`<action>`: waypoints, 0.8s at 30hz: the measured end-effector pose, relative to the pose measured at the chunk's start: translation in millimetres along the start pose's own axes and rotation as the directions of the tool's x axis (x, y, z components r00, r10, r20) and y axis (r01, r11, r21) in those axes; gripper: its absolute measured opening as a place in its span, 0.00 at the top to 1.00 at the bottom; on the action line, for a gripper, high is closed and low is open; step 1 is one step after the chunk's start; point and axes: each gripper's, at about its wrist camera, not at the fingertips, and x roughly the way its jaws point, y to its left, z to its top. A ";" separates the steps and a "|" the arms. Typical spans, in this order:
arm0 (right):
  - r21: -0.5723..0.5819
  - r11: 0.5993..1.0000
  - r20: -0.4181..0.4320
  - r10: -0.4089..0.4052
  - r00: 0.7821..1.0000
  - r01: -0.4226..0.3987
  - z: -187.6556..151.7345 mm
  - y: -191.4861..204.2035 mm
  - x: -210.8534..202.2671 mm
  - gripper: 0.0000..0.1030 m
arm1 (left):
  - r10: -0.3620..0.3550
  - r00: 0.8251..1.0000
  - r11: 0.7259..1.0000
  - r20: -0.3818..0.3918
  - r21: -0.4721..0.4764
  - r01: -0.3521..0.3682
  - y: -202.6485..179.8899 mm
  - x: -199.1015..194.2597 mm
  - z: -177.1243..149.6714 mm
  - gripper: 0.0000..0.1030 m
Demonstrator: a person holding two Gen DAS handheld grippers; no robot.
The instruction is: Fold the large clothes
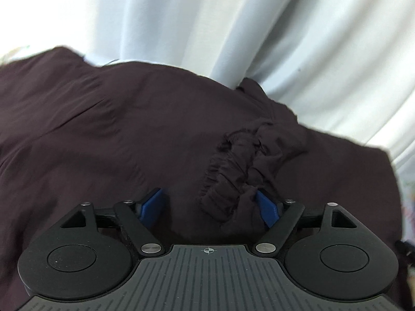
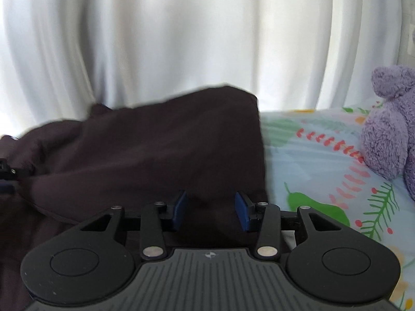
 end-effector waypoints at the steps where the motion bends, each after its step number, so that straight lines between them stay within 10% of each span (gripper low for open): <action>1: -0.017 1.000 -0.004 0.009 1.000 -0.009 -1.6 4.6 1.0 0.60 | -0.011 1.000 1.000 0.000 -0.020 0.011 5.3 -6.1 0.7 0.16; 11: 0.012 0.999 -0.063 0.037 0.997 -0.037 -2.6 6.9 11.7 0.56 | 0.026 1.000 0.990 0.000 -0.136 -0.026 58.6 -40.5 6.0 0.10; 17: 0.178 0.963 0.011 0.205 0.979 -0.204 -7.3 0.6 -37.3 0.40 | 0.114 0.989 0.950 0.091 -0.303 -0.082 145.6 -108.5 24.4 0.04; 21: 0.255 0.923 0.016 0.293 0.956 -0.288 -14.0 4.4 -48.1 0.32 | 0.243 0.956 0.865 0.165 -0.483 -0.136 236.6 -137.4 26.7 0.03; 24: 0.288 0.908 -0.010 0.321 0.947 -0.304 -16.9 8.8 -47.4 0.31 | 0.294 0.935 0.736 0.199 -0.671 -0.089 311.3 -139.6 15.2 0.06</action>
